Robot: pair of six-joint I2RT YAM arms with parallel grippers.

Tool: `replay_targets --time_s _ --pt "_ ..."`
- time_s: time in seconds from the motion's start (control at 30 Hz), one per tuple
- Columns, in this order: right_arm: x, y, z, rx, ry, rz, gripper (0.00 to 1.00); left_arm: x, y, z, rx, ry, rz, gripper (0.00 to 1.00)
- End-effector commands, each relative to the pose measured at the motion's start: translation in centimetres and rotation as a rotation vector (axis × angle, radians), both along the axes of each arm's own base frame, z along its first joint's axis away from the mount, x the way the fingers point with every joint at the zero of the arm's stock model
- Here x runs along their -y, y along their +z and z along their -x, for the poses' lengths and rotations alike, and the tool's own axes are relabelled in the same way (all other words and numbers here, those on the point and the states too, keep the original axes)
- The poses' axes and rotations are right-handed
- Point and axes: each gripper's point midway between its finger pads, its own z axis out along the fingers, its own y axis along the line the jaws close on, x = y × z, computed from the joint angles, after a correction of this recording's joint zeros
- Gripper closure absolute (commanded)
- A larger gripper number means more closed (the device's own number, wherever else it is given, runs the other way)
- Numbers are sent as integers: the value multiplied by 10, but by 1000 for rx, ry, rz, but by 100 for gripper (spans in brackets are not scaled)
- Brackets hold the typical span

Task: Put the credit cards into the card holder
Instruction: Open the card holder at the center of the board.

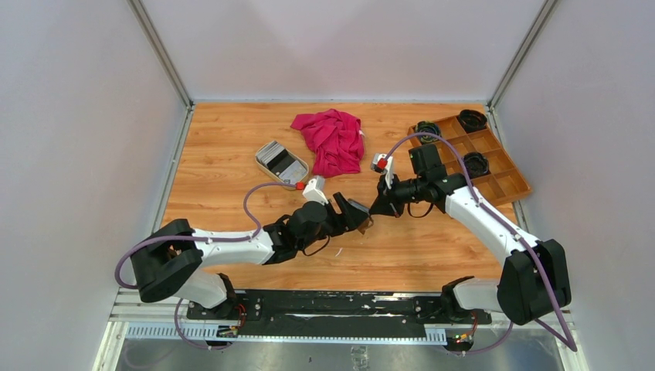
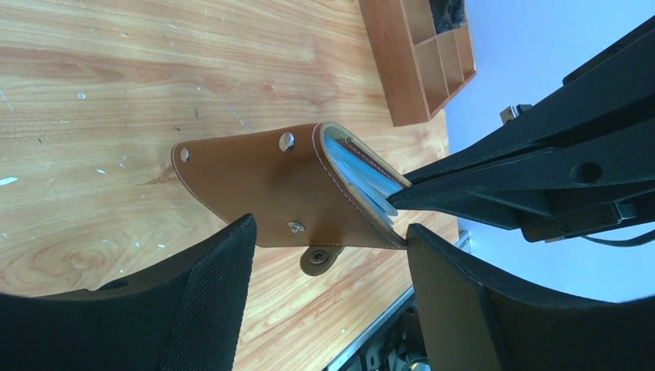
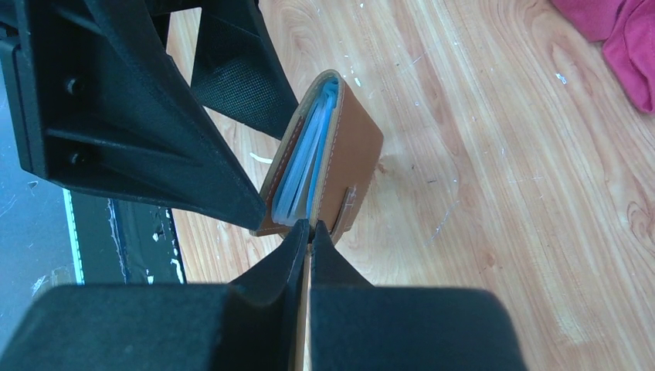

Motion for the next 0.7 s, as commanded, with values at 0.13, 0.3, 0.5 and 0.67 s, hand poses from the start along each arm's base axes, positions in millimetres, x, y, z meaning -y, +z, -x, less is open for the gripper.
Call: replay_targets --time_s 0.13,0.3,0.5,0.67 --pt "-4 5 6 30 33 -19 100 -6 -4 -9 25 54 -43 33" --pt "0 2 2 62 24 15 100 -18 -9 -6 24 57 -66 43" --pt "5 2 9 92 77 37 100 -39 -21 -2 30 9 -128 52" --pt "4 2 21 52 154 33 100 -44 -34 3 35 -119 -180 58"
